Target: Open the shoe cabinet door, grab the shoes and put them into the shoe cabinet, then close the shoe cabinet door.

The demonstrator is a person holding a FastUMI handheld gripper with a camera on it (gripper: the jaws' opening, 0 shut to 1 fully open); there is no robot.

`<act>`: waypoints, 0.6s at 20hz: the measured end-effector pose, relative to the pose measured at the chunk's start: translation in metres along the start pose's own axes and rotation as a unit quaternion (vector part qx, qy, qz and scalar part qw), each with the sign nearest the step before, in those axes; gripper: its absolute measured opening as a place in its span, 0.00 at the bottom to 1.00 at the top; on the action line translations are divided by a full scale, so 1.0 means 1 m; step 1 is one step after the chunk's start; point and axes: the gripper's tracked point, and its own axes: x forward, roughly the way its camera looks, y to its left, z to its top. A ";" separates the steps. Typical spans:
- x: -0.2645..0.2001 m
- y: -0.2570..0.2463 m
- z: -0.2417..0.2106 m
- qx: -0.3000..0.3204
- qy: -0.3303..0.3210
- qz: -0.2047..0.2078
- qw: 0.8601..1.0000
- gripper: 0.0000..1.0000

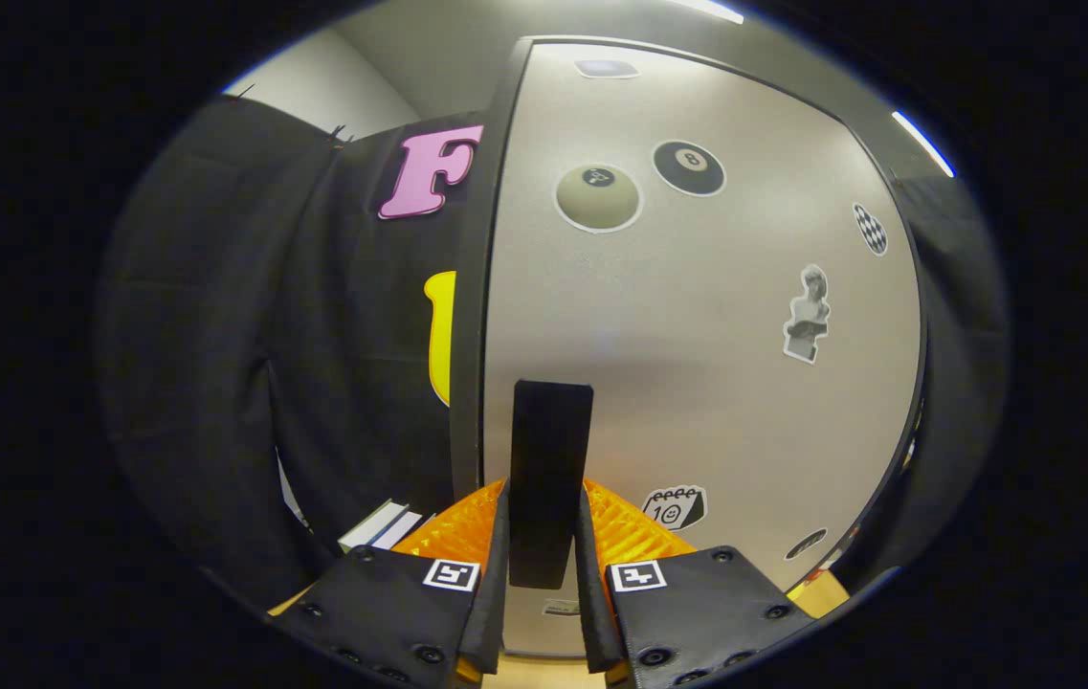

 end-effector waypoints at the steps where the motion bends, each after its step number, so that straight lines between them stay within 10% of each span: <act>1: 0.001 0.000 0.001 0.006 0.005 0.003 1.000 0.33; 12: -0.035 0.004 -0.001 -0.014 0.015 0.066 0.998 0.13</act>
